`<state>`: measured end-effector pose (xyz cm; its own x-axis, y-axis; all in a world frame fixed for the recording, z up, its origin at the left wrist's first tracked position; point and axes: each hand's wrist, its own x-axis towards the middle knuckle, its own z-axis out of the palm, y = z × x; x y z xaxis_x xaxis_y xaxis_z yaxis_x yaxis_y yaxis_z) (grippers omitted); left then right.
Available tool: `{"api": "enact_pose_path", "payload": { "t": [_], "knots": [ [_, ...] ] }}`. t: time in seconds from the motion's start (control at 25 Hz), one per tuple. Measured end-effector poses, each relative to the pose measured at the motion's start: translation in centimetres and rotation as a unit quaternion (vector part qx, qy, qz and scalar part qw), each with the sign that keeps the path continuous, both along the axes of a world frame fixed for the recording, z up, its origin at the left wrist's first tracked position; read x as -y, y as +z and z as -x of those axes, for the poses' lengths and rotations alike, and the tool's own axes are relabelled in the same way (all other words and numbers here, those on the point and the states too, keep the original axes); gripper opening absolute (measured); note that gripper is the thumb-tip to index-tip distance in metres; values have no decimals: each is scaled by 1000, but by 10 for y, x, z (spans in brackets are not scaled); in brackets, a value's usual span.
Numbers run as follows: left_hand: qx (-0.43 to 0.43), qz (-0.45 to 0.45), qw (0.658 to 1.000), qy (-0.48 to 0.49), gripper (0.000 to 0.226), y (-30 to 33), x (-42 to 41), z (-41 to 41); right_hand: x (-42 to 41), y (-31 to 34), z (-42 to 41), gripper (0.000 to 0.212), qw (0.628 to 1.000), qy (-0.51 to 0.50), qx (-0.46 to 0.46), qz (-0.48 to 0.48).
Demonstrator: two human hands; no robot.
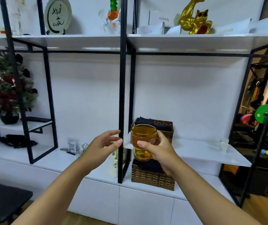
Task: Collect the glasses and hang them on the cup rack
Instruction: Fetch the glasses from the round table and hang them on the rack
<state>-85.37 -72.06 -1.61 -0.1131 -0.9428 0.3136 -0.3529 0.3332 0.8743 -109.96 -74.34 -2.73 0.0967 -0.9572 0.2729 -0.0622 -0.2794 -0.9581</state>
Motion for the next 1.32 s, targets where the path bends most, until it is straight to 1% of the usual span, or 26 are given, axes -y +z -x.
{"api": "enact_pose_path", "payload": {
  "t": [0.16, 0.24, 0.28, 0.36, 0.48, 0.56, 0.72, 0.84, 0.92, 1.12, 1.32],
  "knots": [
    [-1, -2, 999, 39, 42, 0, 46, 15, 68, 3, 8, 90, 999, 38, -3, 2],
    [0, -8, 998, 56, 48, -5, 65, 14, 97, -1, 5, 97, 998, 57, -1, 2],
    [0, -11, 998, 65, 52, -8, 73, 10, 110, -5, 1, 97, 998, 69, 2, 0],
    [3, -18, 996, 83, 54, -14, 86, 0, 134, -14, -8, 90, 996, 90, 12, -10],
    [-2, -28, 994, 106, 49, -25, 100, -18, 166, -29, -25, 76, 993, 115, 23, -23],
    [-16, -31, 991, 126, 48, -35, 112, -33, 188, -39, -40, 71, 990, 133, 29, -25],
    [-18, -37, 987, 155, 44, -49, 141, -64, 228, -59, -77, 70, 987, 155, 30, -31],
    [-13, -38, 986, 164, 51, -56, 171, -96, 261, -73, -116, 72, 986, 166, 8, -27],
    [-5, -45, 986, 161, 55, -56, 195, -124, 286, -79, -147, 73, 986, 163, -2, -29],
    [26, -54, 986, 158, 52, -52, 259, -203, 346, -85, -228, 76, 988, 146, 8, -41],
    [15, -43, 987, 154, 50, -47, 312, -274, 397, -87, -304, 74, 989, 139, 15, -44]
  ]
}}
